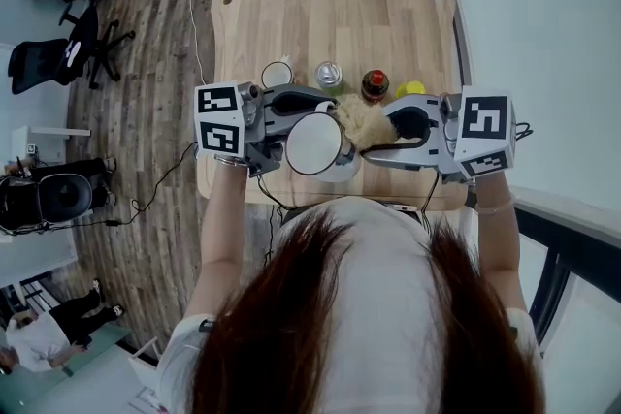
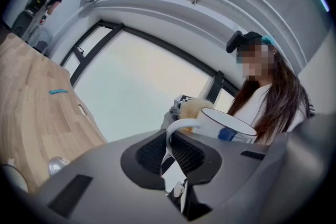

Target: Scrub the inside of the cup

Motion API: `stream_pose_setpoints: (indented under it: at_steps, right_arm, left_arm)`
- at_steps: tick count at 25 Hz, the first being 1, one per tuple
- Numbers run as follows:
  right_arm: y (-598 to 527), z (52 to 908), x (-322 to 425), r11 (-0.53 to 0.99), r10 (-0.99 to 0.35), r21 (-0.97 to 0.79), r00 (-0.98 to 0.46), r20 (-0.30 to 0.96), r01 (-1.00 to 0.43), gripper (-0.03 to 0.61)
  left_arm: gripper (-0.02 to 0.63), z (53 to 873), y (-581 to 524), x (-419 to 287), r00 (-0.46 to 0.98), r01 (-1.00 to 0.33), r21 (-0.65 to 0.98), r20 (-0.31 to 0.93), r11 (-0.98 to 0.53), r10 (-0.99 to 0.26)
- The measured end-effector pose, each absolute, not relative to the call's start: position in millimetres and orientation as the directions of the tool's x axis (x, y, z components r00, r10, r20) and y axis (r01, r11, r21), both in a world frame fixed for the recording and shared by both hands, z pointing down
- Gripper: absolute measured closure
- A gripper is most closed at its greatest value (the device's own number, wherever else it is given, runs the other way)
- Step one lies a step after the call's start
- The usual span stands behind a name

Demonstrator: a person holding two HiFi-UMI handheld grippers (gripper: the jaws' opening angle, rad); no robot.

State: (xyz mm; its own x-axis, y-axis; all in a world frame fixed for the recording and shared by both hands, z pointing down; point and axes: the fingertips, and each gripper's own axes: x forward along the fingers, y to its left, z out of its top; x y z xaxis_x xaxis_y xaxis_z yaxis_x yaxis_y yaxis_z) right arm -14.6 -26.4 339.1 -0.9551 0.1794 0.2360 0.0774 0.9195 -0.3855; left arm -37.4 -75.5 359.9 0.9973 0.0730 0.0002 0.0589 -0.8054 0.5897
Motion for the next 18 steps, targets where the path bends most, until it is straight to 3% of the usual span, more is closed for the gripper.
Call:
stream_pose_setpoints:
  at_steps: [18]
  right_arm:
    - [-48.3, 349.4, -14.2, 0.962, -0.026, -0.248, -0.946, 0.324, -0.111, 0.446]
  left_arm:
    - [0.574, 376.4, -102.6, -50.8, 0.993, -0.117, 0.644, 0.066, -0.756, -0.097]
